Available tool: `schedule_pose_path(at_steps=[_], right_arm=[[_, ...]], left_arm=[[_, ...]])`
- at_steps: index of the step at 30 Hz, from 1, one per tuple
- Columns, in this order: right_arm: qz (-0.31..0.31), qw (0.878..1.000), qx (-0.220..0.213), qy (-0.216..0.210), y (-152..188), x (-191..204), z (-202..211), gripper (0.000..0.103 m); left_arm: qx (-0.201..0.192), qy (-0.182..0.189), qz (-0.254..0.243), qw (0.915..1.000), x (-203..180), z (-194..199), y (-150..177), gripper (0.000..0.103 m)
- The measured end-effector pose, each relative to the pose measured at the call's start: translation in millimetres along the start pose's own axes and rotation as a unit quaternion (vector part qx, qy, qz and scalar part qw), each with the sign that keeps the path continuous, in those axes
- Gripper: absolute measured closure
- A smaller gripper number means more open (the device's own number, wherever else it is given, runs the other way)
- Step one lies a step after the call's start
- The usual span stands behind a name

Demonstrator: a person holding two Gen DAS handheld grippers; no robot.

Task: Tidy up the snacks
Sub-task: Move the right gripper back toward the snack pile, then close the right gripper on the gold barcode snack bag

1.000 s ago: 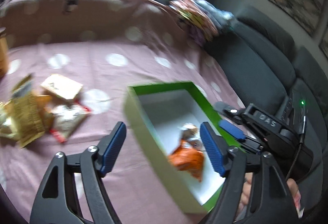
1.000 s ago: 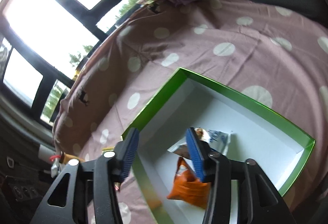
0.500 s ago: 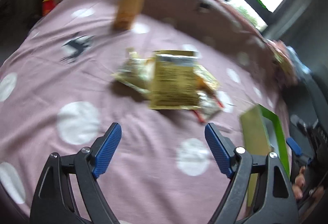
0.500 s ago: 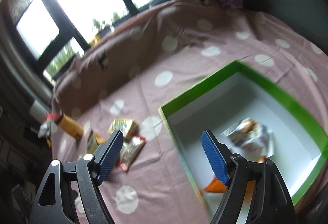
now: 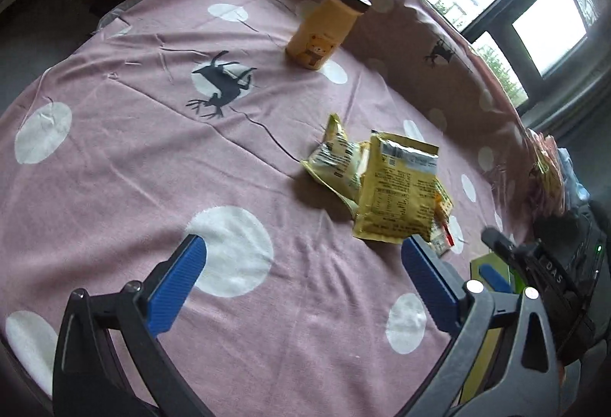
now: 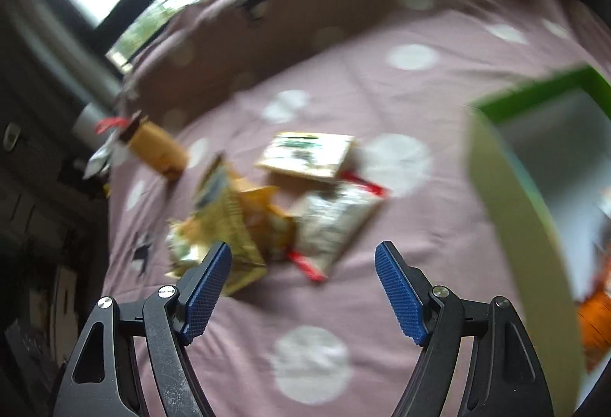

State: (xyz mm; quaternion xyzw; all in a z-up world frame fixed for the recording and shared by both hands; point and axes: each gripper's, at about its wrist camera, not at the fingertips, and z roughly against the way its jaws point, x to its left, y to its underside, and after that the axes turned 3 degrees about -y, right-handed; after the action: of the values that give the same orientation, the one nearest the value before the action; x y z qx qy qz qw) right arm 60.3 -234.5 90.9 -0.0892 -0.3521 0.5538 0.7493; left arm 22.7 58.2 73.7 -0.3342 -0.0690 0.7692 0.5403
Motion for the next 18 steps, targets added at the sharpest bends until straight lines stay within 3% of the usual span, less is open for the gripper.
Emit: schedule_pose_path(at_steps=[1, 4, 8, 14, 18], right_arm=[[0.010, 1.000, -0.002, -0.005, -0.7, 7.2, -6.4, 0.025], [0.016, 1.000, 0.010, -0.019, -0.5, 19.0, -34.9, 0.043], [0.044, 0.999, 0.011, 0.015, 5.6, 29.7, -66.0, 0.062], [0.088, 0.996, 0.004, -0.010, 15.6, 46.9, -59.2, 0.093], [0.061, 0.997, 0.011, -0.044, 21.9, 44.6, -30.4, 0.097]], left_arm=[[0.001, -0.002, 0.003, 1.0000, 1.1, -0.5, -0.7, 0.001], [0.006, 0.000, 0.013, 0.9999, 6.3, -2.3, -2.7, 0.001], [0.005, -0.007, 0.018, 0.9998, 10.7, -1.5, -5.0, 0.001], [0.012, -0.009, 0.014, 0.9998, 12.0, -4.2, -6.5, 0.001], [0.015, -0.007, 0.015, 0.9998, 10.5, -4.7, -5.7, 0.001]])
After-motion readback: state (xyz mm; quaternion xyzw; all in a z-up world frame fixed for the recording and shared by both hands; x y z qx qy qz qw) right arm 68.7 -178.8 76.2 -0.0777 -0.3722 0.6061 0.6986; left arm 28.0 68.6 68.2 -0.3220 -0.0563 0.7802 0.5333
